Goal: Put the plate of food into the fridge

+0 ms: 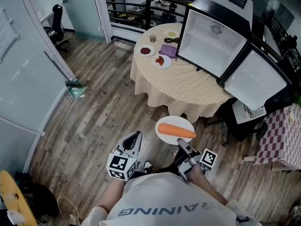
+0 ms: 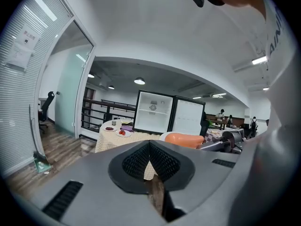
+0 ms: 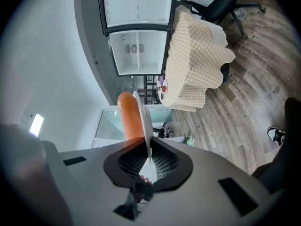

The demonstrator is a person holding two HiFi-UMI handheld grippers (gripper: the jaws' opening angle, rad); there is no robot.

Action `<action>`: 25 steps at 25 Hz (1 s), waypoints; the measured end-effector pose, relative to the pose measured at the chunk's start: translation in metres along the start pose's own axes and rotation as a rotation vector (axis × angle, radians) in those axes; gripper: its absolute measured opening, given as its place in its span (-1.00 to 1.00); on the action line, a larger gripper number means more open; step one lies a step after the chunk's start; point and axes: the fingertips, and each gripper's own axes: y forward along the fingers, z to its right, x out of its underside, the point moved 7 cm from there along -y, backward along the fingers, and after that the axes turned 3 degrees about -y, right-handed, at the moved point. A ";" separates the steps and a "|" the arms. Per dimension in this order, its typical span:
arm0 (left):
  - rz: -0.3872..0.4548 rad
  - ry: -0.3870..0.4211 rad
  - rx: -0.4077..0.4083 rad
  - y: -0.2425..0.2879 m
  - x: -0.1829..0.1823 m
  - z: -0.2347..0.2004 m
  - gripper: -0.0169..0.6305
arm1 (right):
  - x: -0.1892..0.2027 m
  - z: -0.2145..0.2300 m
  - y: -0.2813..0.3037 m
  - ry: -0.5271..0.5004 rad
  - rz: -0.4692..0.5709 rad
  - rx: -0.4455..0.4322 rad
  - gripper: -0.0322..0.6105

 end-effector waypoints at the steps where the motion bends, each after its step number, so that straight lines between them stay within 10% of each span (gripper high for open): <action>1: 0.004 -0.005 0.000 0.001 -0.001 -0.004 -0.92 | -0.001 0.000 0.004 -0.003 -0.002 0.008 -0.79; 25: -0.046 -0.007 -0.040 0.139 -0.042 -0.070 -0.92 | -0.113 0.007 0.125 0.050 -0.032 0.060 -0.79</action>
